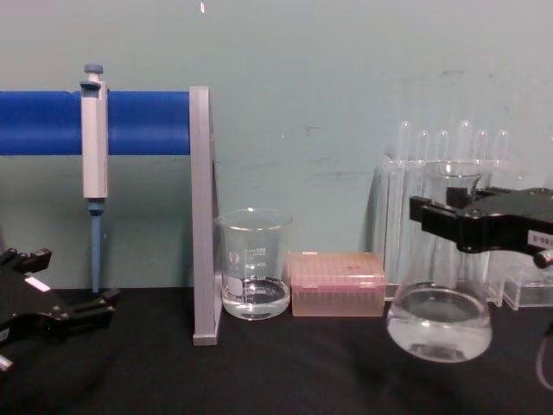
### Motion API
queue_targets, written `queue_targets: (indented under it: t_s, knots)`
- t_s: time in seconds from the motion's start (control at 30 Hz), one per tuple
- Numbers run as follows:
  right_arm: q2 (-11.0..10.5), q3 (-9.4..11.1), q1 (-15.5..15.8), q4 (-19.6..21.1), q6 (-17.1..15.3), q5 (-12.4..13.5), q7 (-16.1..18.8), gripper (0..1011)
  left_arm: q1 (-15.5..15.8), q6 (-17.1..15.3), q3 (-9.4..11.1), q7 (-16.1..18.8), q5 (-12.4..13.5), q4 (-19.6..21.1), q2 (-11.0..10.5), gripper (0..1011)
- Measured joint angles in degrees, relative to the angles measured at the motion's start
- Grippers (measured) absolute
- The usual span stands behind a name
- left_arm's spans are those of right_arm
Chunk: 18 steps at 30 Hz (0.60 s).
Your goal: Grasp the erlenmeyer flask with one hand, shake it three times, then place it back.
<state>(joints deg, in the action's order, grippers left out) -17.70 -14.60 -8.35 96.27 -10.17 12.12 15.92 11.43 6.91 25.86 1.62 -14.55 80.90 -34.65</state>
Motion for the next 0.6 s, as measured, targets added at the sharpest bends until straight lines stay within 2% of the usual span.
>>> queue_targets:
  t_s: [0.6]
  knots:
    - [-2.0, -3.06, -0.77, 0.97, 1.2, 3.85, 4.97, 457, 0.0, 0.0, 0.0, 0.0, 0.0, 0.0, 0.0, 1001]
